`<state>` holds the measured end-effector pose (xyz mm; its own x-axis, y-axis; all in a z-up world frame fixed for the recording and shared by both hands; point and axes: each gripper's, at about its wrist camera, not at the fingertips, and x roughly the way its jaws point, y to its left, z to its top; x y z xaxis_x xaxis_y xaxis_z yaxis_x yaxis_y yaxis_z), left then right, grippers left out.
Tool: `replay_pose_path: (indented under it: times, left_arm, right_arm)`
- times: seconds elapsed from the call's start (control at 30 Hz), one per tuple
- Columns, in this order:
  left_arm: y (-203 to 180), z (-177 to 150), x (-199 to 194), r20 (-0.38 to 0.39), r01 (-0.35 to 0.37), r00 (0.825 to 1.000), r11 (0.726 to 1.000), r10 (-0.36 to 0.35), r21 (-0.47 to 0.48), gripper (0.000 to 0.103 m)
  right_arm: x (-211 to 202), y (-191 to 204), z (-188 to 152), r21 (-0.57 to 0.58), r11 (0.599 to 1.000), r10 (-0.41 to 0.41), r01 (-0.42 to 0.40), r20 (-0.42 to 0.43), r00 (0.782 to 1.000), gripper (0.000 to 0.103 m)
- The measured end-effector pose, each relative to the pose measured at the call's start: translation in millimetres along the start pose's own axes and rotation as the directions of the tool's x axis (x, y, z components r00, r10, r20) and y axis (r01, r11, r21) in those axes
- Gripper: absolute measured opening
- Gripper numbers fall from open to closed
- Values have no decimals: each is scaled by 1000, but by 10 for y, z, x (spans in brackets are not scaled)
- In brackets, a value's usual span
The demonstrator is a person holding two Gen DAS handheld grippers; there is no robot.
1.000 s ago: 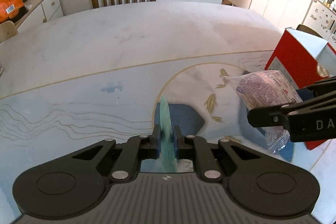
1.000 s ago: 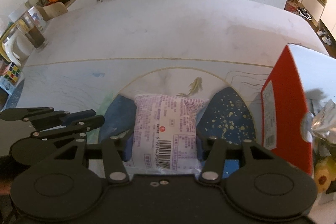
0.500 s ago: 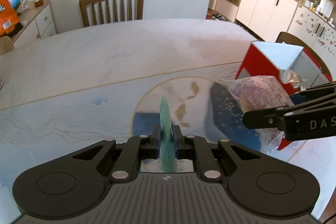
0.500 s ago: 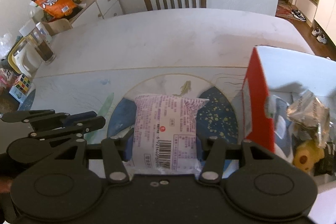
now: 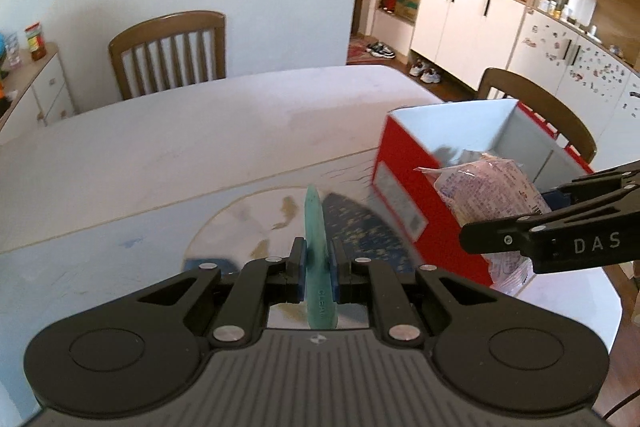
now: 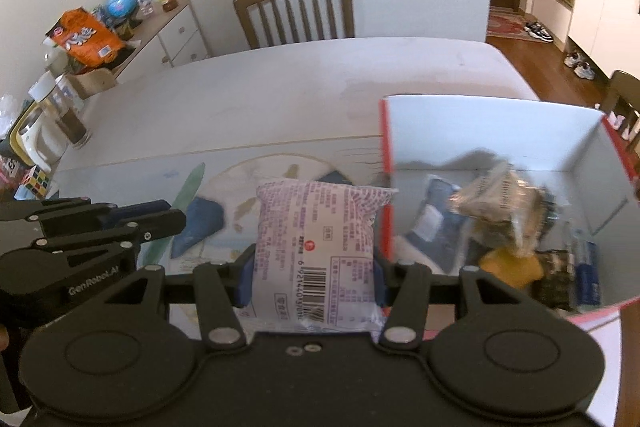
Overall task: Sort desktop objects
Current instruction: 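Lift the bread bag and green stick and carry them over the shoebox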
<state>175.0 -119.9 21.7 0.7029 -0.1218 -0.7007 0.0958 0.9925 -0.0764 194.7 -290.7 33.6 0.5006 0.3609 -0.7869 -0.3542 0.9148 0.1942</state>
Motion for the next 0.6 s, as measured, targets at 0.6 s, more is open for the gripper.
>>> replay_pose_path:
  times: [0.6]
  left_arm:
    - [-958, 316, 265, 6, 41, 999, 998, -42, 53, 11]
  right_arm:
    - [-320, -931, -53, 50, 999, -17, 15, 45, 999, 52]
